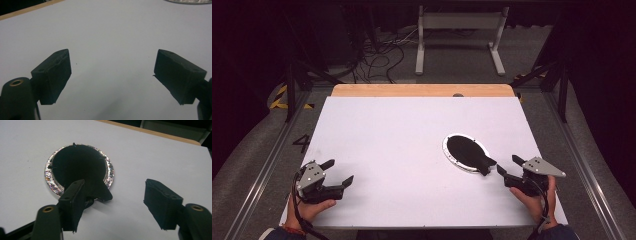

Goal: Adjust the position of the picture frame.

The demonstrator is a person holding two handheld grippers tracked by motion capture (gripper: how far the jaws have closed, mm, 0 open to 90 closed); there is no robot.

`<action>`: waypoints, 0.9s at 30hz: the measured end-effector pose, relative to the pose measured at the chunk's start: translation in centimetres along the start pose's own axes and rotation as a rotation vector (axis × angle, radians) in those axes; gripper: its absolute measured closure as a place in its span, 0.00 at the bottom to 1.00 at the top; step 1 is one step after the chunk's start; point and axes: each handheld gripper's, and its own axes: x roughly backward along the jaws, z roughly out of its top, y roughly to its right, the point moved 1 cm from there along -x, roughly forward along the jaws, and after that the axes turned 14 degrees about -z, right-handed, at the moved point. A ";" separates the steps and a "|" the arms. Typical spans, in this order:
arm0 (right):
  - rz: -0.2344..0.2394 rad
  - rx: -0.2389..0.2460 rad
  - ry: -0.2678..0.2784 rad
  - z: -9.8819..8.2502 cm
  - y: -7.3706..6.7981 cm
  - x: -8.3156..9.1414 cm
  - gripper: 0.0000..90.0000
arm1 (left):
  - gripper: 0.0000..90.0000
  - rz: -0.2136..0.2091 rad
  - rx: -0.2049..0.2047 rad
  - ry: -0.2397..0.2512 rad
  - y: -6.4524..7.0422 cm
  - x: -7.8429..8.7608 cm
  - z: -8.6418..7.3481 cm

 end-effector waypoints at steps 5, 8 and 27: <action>0.012 0.000 -0.027 0.1 0.2 -0.5 0.54 | 0.20 -0.010 0.002 -0.015 0.2 -0.2 -0.1; 0.011 0.004 -0.046 0.2 0.3 -1.0 0.61 | 0.21 -0.012 0.000 -0.020 0.3 -0.2 -0.2; 0.060 0.081 -0.224 2.2 0.2 -7.7 1.00 | 0.95 -0.087 -0.026 -0.101 0.5 -0.6 -0.1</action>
